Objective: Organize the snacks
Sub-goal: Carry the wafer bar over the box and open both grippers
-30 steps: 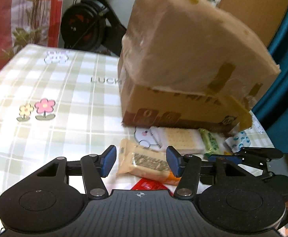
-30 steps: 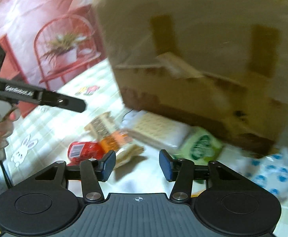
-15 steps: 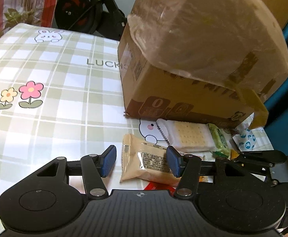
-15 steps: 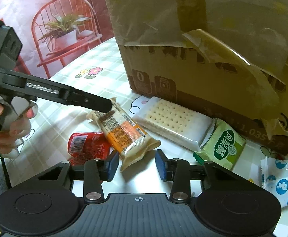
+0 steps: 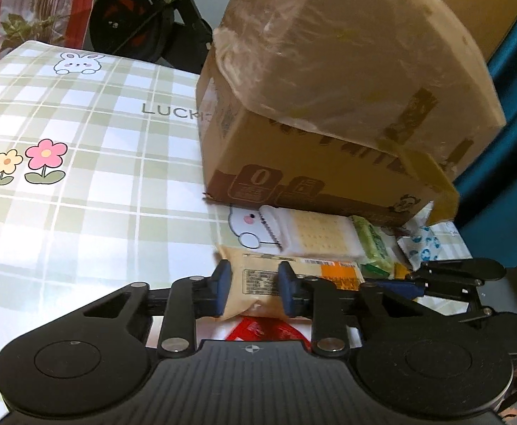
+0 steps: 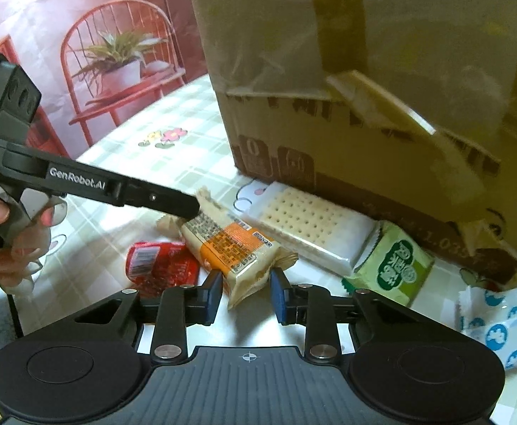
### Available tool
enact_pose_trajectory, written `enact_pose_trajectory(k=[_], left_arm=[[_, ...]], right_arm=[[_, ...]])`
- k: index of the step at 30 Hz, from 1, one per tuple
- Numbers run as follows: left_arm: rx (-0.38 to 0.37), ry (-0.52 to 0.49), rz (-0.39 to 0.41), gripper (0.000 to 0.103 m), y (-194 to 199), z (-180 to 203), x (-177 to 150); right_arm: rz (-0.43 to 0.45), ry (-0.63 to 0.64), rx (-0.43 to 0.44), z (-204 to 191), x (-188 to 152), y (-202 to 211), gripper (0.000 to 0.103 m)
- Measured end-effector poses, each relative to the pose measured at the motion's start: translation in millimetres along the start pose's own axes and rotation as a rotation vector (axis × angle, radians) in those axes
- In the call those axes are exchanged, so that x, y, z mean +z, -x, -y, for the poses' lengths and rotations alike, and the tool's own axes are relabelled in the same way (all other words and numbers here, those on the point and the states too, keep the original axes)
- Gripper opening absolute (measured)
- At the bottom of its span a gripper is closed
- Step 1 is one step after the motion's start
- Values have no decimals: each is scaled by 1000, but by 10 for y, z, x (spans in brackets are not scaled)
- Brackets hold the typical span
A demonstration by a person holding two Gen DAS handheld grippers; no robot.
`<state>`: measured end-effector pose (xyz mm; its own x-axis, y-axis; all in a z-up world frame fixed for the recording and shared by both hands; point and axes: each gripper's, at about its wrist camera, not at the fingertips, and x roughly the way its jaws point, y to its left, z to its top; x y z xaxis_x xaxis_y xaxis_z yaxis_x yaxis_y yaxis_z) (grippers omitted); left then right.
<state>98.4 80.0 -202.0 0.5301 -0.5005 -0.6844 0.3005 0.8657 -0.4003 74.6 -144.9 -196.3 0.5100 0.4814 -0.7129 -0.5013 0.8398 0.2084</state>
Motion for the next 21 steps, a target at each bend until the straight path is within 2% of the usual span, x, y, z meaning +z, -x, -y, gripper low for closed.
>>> enact_pose_trajectory(k=[4, 12, 21], left_arm=[[16, -9, 22, 30, 77, 100, -4], [36, -7, 34, 30, 199, 247, -36], [25, -64, 186, 29, 675, 650, 195]], right_arm=[[27, 47, -14, -48, 19, 107, 27], [65, 56, -12, -40, -23, 269, 27], [197, 81, -14, -5, 130, 727, 27]])
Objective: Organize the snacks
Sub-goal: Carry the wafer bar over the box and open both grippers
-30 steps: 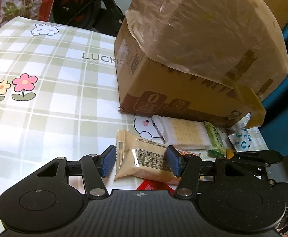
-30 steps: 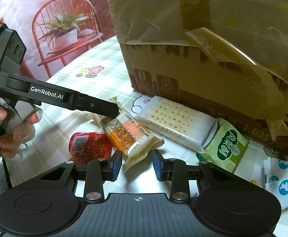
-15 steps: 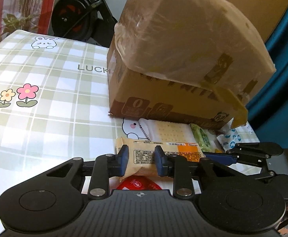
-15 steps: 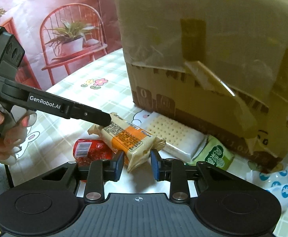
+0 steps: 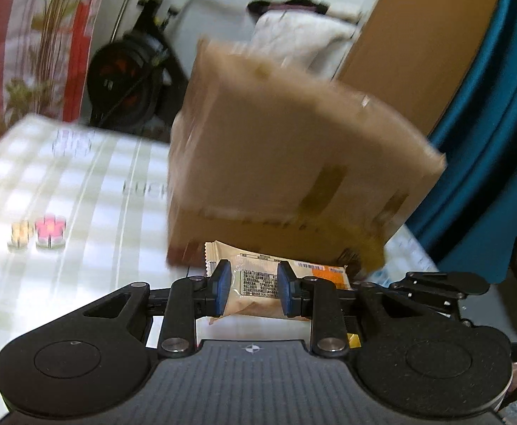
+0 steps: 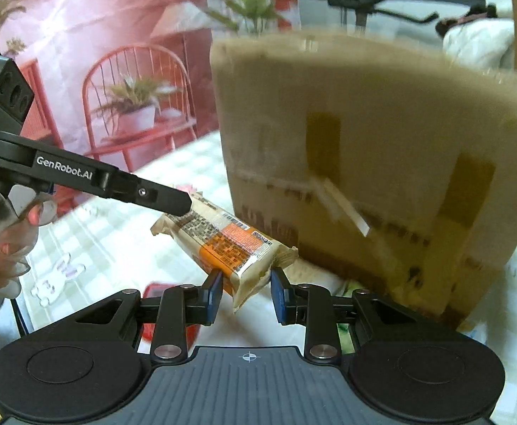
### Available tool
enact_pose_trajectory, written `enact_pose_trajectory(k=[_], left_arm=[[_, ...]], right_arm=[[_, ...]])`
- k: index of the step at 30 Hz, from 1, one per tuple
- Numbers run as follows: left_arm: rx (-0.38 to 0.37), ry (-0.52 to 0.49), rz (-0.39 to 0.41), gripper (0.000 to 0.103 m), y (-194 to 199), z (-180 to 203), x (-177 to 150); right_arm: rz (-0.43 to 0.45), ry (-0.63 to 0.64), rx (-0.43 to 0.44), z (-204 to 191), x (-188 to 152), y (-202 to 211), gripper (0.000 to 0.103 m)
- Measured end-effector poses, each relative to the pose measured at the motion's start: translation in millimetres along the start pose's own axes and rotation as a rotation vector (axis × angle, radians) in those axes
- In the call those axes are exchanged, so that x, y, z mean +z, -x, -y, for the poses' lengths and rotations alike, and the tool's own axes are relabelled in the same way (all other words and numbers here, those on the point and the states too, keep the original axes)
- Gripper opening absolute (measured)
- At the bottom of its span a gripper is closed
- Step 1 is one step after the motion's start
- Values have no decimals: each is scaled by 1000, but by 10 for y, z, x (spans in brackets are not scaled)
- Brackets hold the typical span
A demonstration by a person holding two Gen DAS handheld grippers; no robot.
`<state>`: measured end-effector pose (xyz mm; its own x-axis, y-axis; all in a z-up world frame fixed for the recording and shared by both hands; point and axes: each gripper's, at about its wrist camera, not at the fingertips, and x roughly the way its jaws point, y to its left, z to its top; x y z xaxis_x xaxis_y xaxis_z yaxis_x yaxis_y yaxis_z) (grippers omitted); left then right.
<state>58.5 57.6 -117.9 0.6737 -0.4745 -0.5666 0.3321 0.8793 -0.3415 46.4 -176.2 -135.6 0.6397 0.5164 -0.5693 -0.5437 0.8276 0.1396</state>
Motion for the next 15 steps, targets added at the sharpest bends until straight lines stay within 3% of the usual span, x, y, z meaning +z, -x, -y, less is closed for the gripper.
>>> enact_pose_trajectory(k=[10, 15], left_arm=[[-37, -68, 199, 29, 463, 488, 447], [-43, -124, 261, 29, 451, 706, 692]], right_arm=[[200, 50, -17, 101, 450, 583, 27], [270, 97, -47, 272, 758, 736, 27]])
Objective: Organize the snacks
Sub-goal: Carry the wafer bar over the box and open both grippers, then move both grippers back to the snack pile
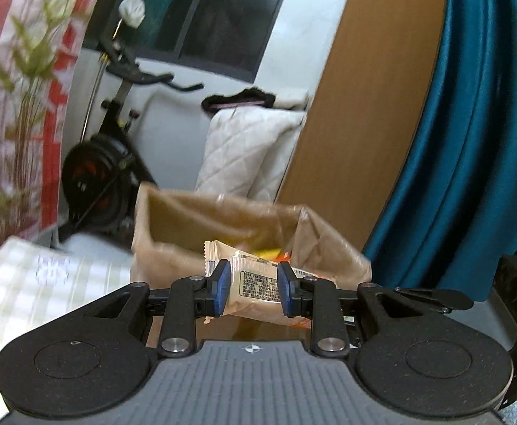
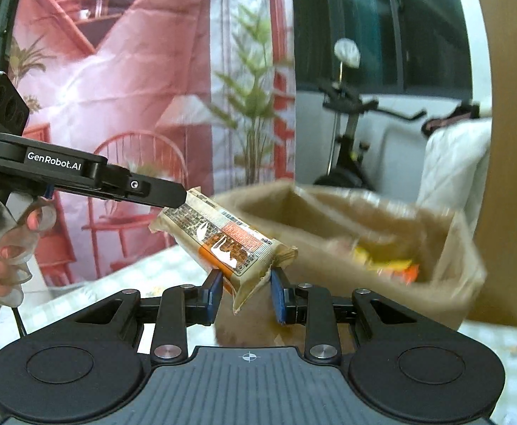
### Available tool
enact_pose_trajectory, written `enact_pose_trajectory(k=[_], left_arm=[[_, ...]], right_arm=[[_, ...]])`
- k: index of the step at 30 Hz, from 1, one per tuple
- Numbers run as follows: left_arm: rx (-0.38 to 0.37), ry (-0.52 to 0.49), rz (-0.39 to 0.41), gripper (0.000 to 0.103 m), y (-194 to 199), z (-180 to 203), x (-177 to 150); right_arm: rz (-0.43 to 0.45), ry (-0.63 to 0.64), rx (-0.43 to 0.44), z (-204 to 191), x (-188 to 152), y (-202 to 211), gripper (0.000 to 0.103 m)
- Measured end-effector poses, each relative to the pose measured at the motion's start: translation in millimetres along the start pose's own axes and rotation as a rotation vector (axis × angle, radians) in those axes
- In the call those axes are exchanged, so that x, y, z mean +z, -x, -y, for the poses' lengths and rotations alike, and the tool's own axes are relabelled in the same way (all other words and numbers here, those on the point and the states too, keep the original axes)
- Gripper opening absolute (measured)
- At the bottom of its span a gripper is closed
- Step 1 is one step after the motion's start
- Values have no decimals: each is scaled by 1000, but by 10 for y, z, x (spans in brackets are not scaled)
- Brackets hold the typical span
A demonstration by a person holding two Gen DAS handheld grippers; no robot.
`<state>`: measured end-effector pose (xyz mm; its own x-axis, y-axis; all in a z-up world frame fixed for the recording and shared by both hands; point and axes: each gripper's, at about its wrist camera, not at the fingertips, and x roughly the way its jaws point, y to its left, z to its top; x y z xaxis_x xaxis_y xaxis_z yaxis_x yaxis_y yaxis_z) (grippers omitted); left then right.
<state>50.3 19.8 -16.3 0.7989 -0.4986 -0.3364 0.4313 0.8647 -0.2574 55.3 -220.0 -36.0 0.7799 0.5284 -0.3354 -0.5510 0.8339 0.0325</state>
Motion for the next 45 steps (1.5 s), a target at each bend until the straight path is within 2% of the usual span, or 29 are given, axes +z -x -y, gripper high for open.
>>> enact_pose_trajectory(k=[6, 11, 16, 18, 20, 22, 23, 27, 30, 37, 45], left_arm=[[36, -69, 22, 30, -434, -3, 258], [82, -24, 0, 29, -923, -237, 474], [129, -4, -34, 32, -1233, -392, 561], [147, 2, -48, 37, -1307, -415, 558], [161, 10, -47, 59, -1240, -438, 520], [173, 10, -44, 70, -1178, -444, 485], [178, 9, -47, 71, -1151, -445, 468], [214, 16, -55, 71, -1040, -419, 459], [236, -35, -35, 71, -925, -286, 470], [200, -79, 0, 71, -652, 37, 414], [162, -65, -19, 71, -506, 273, 69]], right_arm=[[14, 42, -37, 338, 337, -282, 27], [-40, 64, -82, 591, 558, -791, 27], [-108, 7, -135, 794, 614, -1264, 30], [-140, -12, -166, 828, 577, -1404, 32], [-147, -16, -189, 830, 534, -1449, 34], [-134, -28, -179, 832, 505, -1402, 44], [-127, -32, -174, 833, 491, -1361, 48], [-114, -19, -167, 825, 437, -1165, 48], [-88, -10, -154, 815, 426, -956, 48], [-41, 8, -138, 738, 386, -490, 48], [-23, 41, -143, 662, 132, 1, 47]])
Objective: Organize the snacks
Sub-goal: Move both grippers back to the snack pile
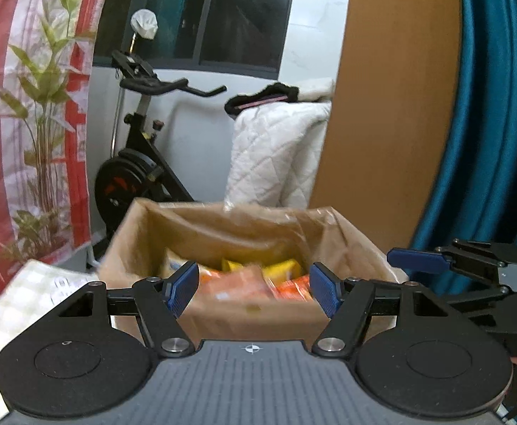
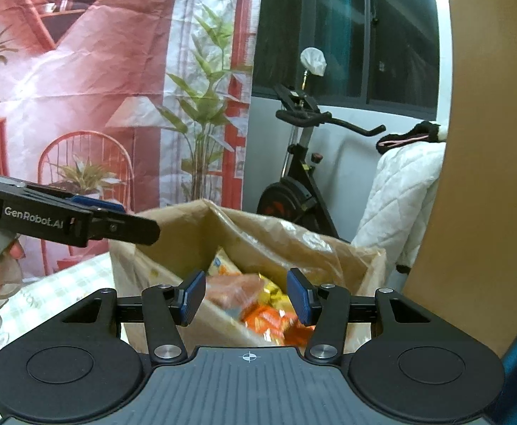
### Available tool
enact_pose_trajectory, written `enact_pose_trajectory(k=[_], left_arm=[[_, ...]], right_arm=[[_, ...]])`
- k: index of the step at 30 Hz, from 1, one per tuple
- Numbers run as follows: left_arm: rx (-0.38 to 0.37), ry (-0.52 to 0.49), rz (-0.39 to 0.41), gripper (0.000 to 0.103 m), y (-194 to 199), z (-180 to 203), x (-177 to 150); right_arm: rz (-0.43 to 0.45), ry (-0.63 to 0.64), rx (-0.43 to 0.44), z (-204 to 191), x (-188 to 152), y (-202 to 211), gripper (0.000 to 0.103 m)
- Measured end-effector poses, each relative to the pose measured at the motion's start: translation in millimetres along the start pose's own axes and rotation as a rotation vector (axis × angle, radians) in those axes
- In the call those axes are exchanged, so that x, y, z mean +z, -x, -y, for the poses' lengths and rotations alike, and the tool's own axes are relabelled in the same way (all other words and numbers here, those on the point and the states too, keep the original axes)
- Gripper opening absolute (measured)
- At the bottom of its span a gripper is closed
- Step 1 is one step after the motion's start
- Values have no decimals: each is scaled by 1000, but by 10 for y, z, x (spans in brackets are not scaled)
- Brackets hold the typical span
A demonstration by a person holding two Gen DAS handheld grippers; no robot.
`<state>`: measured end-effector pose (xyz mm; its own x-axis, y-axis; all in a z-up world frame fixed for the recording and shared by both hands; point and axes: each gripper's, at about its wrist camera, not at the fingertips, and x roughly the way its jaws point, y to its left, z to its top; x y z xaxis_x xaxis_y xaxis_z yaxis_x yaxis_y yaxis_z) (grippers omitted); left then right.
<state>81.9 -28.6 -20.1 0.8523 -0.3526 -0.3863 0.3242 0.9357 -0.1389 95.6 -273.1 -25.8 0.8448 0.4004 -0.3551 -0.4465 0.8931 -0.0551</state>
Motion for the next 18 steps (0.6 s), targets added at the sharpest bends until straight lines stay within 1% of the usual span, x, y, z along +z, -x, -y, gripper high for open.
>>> enact_pose_trajectory(k=[3, 6, 9, 13, 14, 18], left_arm=[[-21, 24, -26, 71, 20, 29, -155], [-40, 57, -54, 70, 19, 38, -310], [-57, 87, -96, 70, -20, 31, -464], [-61, 100, -150, 69, -79, 22, -633], [-61, 105, -162, 66, -91, 17, -675], [-68, 116, -212, 64, -171, 20, -825]], right_arm=[[-17, -26, -13, 69, -154, 108, 47], [-33, -54, -51, 138, -343, 189, 47], [-61, -87, -68, 188, -566, 225, 47], [-119, -105, -89, 208, -874, 198, 47], [-132, -110, -92, 209, -946, 185, 47], [-190, -123, -77, 228, -1209, 100, 47]])
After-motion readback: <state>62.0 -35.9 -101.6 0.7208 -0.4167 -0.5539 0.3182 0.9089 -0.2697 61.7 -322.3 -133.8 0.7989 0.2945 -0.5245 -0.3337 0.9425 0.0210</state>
